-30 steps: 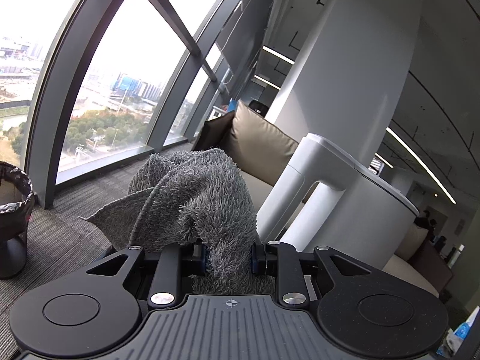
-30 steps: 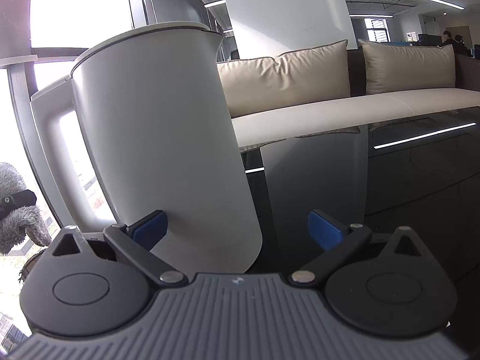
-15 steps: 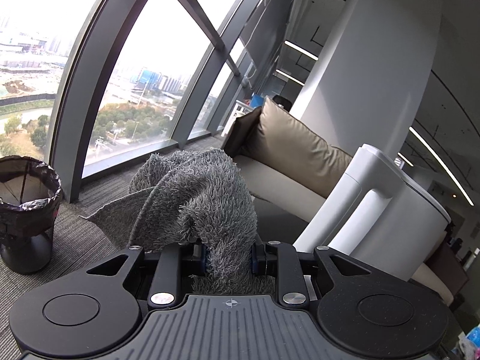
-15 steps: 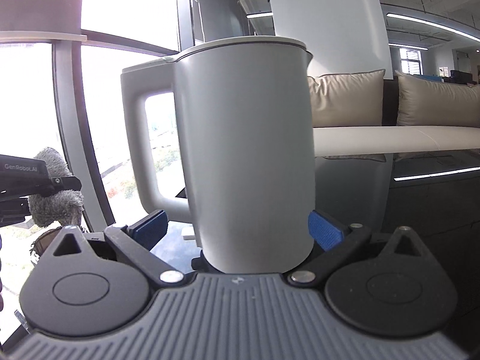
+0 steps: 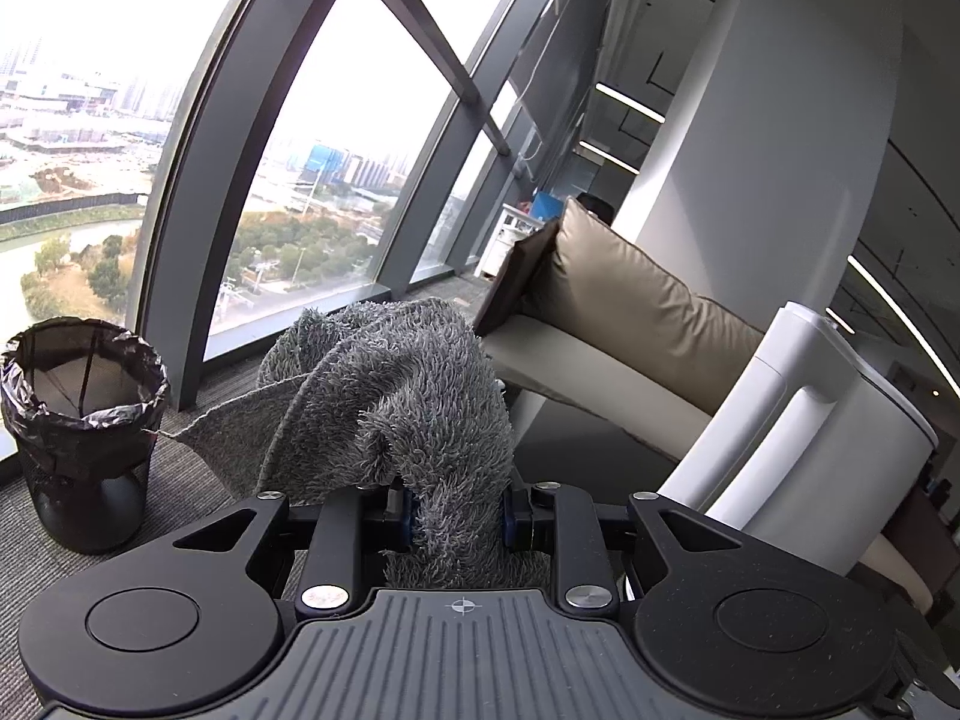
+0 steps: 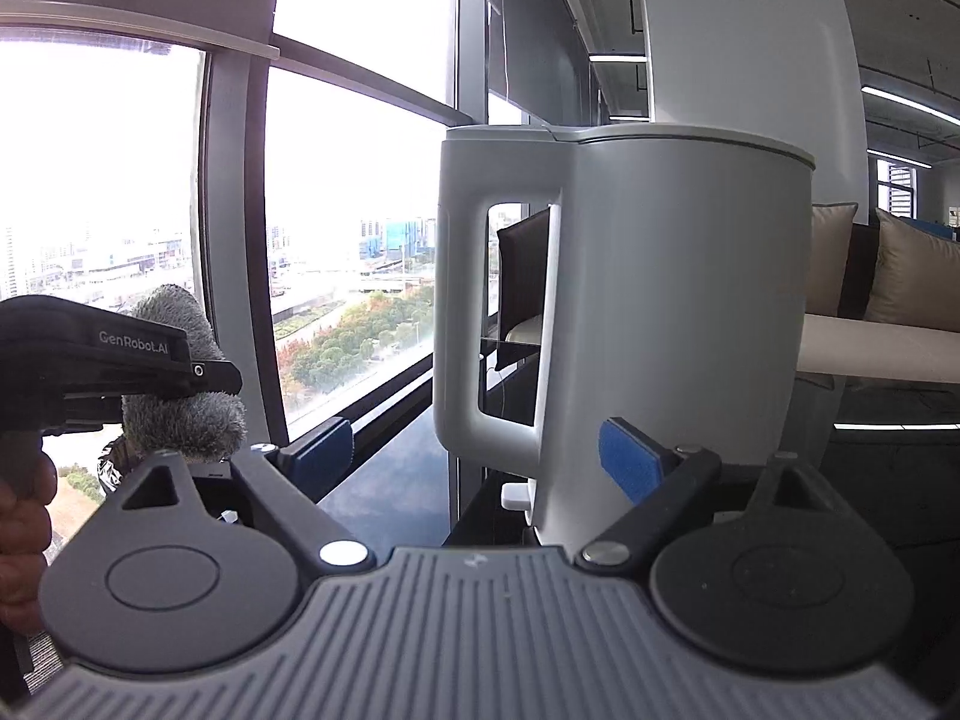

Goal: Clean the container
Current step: 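Rotate the kettle with the right tool while the left tool wipes its side with the cloth, then wipe the kettle's handle with the cloth in the left tool while the right tool holds it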

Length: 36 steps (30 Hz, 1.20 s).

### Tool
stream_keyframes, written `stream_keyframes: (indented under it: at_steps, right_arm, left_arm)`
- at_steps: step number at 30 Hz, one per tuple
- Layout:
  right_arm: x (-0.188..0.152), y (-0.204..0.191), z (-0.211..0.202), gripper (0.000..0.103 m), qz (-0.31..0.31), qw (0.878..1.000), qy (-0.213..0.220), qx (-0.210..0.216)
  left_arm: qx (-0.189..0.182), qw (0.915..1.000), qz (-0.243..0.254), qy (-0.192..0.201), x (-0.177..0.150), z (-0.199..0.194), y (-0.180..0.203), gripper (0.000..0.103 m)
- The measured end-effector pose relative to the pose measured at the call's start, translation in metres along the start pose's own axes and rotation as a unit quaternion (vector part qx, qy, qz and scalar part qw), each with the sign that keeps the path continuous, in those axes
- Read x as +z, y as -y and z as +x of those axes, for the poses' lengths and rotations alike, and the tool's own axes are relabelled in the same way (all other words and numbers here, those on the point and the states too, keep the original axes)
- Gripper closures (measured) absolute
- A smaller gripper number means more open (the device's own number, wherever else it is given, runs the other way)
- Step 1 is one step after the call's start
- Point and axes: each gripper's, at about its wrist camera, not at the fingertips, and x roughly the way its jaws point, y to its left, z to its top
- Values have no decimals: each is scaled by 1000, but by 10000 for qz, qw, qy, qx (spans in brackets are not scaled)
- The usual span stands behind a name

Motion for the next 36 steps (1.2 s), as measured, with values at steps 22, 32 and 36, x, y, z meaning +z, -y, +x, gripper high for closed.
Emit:
stream_keyframes:
  at_steps: [22,32,36]
  right_arm:
    - [17,-14,72,51,129,9991,-364,-154]
    - [17,-17,92,77,16,9987,-406,-306]
    - [18,-16,93,77,-2,9989,-400,-258]
  left_arm:
    - [-53,10000,62,-42,-1,-1,1,81]
    - [-114,9997,158,-123,-5,1,7,81]
    - [-123,9996,200,-157,-7,2,8,81]
